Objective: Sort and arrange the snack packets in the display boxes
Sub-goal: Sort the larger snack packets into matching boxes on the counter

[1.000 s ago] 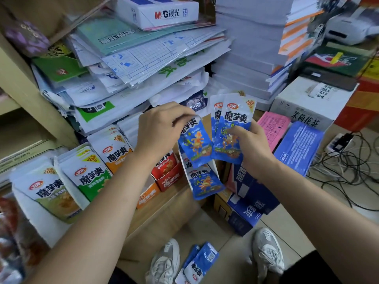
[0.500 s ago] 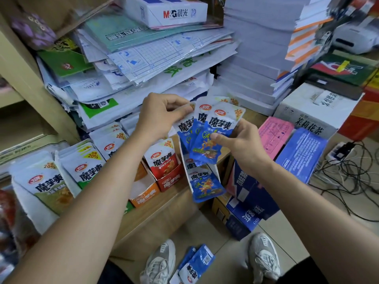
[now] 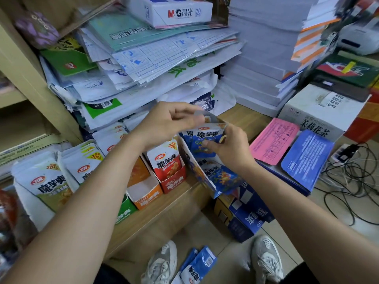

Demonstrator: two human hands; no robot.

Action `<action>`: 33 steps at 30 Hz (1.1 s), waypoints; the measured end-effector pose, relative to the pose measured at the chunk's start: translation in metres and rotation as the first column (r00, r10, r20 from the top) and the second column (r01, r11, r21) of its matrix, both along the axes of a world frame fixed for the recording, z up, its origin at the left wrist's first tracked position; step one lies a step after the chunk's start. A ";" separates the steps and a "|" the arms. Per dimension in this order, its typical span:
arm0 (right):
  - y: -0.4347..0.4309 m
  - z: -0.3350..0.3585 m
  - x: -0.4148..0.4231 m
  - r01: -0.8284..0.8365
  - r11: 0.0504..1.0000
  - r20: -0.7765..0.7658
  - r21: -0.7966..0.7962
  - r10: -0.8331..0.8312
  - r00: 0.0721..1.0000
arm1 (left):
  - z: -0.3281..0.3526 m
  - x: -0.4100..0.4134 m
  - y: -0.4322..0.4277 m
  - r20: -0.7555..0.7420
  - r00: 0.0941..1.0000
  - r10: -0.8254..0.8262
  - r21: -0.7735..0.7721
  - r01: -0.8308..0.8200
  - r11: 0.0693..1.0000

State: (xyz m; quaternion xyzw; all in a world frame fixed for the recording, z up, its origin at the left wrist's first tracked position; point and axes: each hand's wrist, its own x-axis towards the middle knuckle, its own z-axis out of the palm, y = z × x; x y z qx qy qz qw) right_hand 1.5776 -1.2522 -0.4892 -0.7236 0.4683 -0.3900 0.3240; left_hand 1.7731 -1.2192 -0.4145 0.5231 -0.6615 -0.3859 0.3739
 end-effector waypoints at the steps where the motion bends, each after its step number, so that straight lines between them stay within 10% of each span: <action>1: 0.000 0.001 0.000 0.001 0.999 -0.038 -0.042 -0.002 0.999 | -0.002 -0.001 0.000 0.113 0.993 0.017 -0.073 -0.009 0.997; 15: 0.007 0.012 -0.052 -0.260 0.931 -0.280 0.258 0.330 0.902 | -0.030 -0.014 -0.003 0.499 0.681 0.536 -0.628 -0.142 0.765; 20: 0.026 0.011 -0.076 -0.448 0.850 -0.529 0.278 0.524 0.667 | -0.030 -0.009 -0.002 0.444 0.709 0.548 -0.662 -0.152 0.734; 28: 0.013 0.007 -0.065 -0.307 0.951 -0.370 0.038 0.299 0.880 | -0.026 -0.010 0.000 0.276 0.692 0.666 -0.784 -0.238 0.573; 33: 0.010 0.029 -0.067 -0.064 0.996 0.093 0.058 0.058 0.994 | -0.026 -0.009 -0.001 0.277 0.684 0.675 -0.720 -0.318 0.617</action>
